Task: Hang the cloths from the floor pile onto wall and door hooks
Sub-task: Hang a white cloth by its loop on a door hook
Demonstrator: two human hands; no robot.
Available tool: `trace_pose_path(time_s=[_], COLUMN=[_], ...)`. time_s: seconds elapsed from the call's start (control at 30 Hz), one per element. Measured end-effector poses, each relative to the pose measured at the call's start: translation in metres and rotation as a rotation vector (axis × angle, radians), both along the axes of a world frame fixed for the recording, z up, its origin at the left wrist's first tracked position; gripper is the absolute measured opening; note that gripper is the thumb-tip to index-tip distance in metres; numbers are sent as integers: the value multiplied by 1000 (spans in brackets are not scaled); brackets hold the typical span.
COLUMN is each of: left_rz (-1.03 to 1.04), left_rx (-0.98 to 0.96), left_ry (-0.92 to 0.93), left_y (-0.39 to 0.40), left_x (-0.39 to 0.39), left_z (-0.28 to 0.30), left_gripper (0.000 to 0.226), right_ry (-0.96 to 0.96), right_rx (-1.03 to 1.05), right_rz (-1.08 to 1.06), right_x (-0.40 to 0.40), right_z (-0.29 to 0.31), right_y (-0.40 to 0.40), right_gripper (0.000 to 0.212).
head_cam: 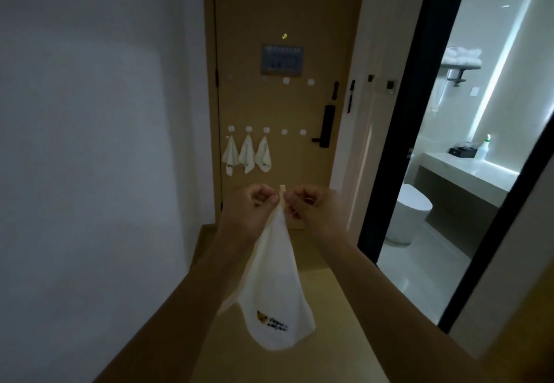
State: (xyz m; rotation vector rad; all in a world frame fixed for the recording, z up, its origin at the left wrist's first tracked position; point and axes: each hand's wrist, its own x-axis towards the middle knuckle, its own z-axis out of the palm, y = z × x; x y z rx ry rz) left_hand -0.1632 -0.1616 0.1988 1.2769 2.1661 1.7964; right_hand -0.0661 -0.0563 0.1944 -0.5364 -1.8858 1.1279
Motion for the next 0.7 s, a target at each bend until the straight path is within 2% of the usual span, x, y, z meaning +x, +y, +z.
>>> trace_pose_path(time_s=[0.1, 0.33, 0.7], left_rz=[67, 153, 66], left_rx=[-5, -1, -23], left_ry=[101, 77, 1], left_y=[43, 158, 309], left_x=[-33, -104, -212], left_z=[-1, 1, -25], left_gripper=[11, 13, 21], right_ry=[-2, 18, -34], right_rx=[42, -112, -130], right_rz=[-7, 72, -7], right_x=[-36, -113, -225], right_z=[-4, -2, -25], right_y=[47, 165, 304], right_gripper=[21, 17, 13])
